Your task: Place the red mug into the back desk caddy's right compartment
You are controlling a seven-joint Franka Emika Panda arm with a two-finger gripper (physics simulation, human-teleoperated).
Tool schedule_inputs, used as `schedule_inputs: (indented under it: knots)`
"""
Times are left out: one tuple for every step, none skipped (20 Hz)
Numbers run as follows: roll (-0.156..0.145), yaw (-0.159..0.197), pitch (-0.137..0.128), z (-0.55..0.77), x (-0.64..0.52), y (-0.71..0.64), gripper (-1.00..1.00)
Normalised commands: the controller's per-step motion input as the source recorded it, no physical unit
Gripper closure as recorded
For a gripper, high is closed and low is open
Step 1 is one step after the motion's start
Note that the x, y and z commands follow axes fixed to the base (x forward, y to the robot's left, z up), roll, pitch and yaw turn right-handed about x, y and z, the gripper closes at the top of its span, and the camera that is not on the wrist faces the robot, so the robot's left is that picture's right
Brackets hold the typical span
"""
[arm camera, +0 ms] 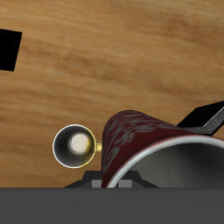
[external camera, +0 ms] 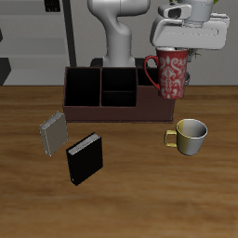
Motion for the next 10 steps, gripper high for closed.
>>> schedule_inputs:
  knots:
    - [-0.018, -0.014, 0.001, 0.05, -0.32, -0.04, 1.0]
    - [0.072, 0.046, -0.029, 0.06, -0.32, 0.02, 1.0]
    - [-0.078, 0.004, -0.04, 0.05, -0.4, -0.08, 1.0]
    - [-0.011, -0.006, -0.008, 0.02, -0.29, -0.04, 1.0]
    - [0.046, 0.036, -0.004, 0.01, -0.37, 0.05, 1.0]
    - [-0.079, -0.027, 0.008, 0.05, -0.35, -0.08, 1.0]
    - [0.075, 0.062, -0.028, 0.05, -0.42, 0.15, 1.0]
    - [0.0, 0.0, 0.0, 0.01, 0.16, -0.1, 1.0]
    - [0.0, 0.0, 0.0, 0.0, 0.0, 0.0, 1.0]
    - [0.147, 0.14, -0.088, 0.2, -1.4, 0.35, 1.0]
